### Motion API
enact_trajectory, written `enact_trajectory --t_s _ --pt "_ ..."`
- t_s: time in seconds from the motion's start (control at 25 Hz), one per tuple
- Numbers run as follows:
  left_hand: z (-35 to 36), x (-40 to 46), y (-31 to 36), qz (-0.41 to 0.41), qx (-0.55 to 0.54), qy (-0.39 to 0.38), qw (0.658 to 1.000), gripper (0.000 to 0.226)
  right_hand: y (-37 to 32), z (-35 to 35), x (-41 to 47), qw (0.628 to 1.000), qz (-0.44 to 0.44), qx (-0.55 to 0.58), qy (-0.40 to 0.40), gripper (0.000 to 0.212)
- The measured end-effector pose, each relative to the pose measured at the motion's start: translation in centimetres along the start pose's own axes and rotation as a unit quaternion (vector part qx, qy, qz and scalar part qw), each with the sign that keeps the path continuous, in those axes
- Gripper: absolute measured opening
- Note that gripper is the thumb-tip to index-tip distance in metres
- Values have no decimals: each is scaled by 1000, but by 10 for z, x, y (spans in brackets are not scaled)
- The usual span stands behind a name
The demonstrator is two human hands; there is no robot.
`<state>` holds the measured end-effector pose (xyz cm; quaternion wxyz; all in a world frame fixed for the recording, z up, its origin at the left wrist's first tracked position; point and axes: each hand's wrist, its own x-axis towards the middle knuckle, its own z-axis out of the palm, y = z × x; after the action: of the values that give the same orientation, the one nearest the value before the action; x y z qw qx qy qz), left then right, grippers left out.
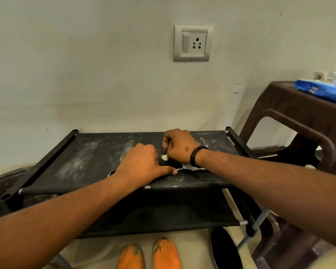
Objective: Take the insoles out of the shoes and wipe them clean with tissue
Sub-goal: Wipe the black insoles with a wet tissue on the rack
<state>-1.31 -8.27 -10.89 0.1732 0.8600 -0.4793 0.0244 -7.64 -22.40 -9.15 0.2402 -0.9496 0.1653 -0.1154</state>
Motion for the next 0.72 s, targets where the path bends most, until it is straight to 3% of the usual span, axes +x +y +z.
enact_trajectory --t_s 0.12,0.24,0.4,0.52,0.64,0.72 --pt "0 0 -1 1 -4 3 1000 66 -7 2 -1 999 -13 -3 -42 25" --pt "0 1 -1 -6 -5 -5 1000 66 -2 -3 3 997 6 -77 16 22" --pt "-1 -1 0 2 -18 6 1000 63 -15 7 0 998 -35 -37 -45 21" --pt "-2 -1 1 -7 0 -1 1000 66 -9 -1 10 995 -6 -103 -3 19" --pt "-3 -3 2 6 -9 4 1000 62 -13 4 5 996 -49 -35 -69 21" --pt "-3 -2 2 6 -5 3 1000 64 -9 0 10 997 -35 -33 -64 19"
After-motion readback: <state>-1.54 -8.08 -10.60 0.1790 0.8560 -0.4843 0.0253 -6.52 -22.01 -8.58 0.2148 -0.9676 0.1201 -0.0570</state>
